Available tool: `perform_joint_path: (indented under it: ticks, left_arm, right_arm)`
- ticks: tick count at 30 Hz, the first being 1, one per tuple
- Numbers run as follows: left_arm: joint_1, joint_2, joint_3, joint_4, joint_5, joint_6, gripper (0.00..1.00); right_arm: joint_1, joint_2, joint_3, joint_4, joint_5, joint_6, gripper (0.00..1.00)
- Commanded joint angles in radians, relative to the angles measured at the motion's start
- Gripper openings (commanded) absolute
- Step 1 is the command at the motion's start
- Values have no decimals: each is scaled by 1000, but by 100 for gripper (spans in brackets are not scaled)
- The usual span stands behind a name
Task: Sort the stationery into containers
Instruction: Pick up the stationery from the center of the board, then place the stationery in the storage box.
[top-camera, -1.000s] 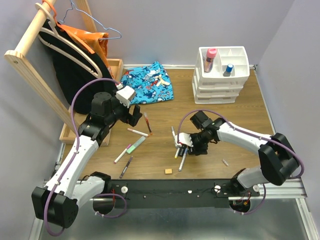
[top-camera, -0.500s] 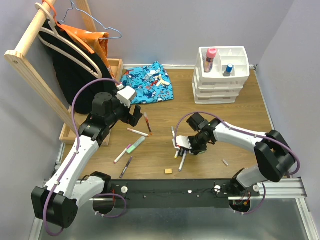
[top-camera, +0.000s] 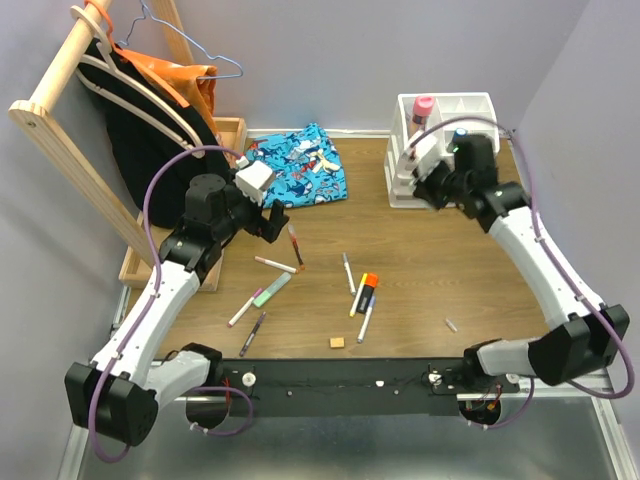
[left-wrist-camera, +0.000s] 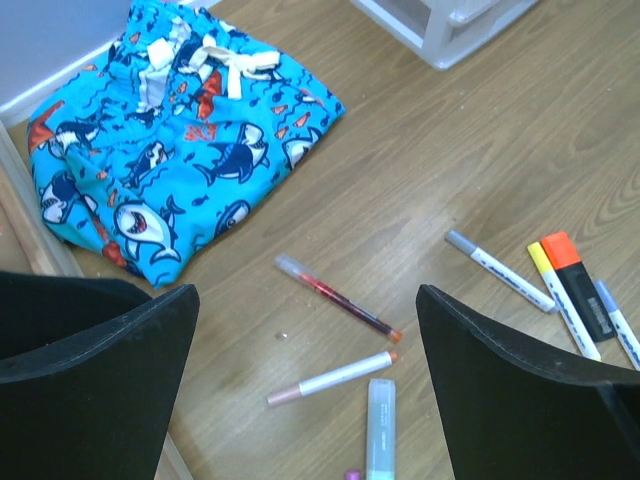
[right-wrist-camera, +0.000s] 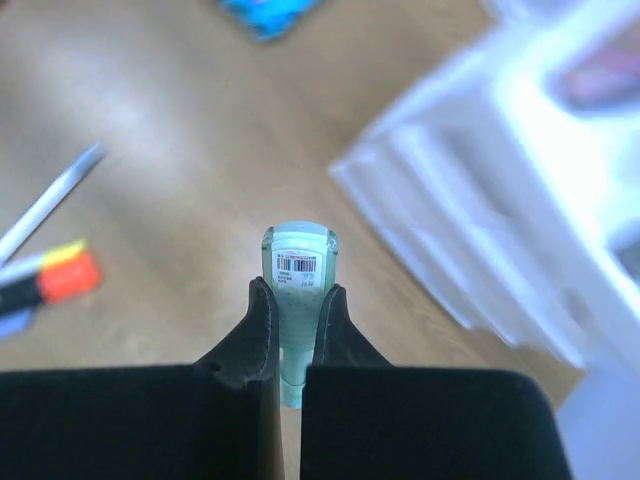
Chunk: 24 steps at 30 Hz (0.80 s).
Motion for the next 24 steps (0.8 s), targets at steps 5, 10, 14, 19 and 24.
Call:
perform_joint_path:
  ticks: [5, 10, 14, 19, 24]
  left_arm:
    - [-8, 69, 87, 48, 47, -4, 99]
    - [-17, 66, 78, 57, 37, -16, 99]
    - [-20, 55, 62, 63, 34, -38, 99]
    - [-21, 61, 58, 69, 28, -41, 99]
    - [-21, 72, 61, 78, 24, -43, 99]
  right_arm:
    - [-200, 98, 181, 265, 37, 333, 0]
    - [-268, 144, 238, 302, 73, 365, 1]
    - [-323, 178, 267, 347, 109, 374, 1]
    - [-404, 239, 315, 360, 126, 386, 1]
    - [-440, 279, 335, 369, 130, 385, 1]
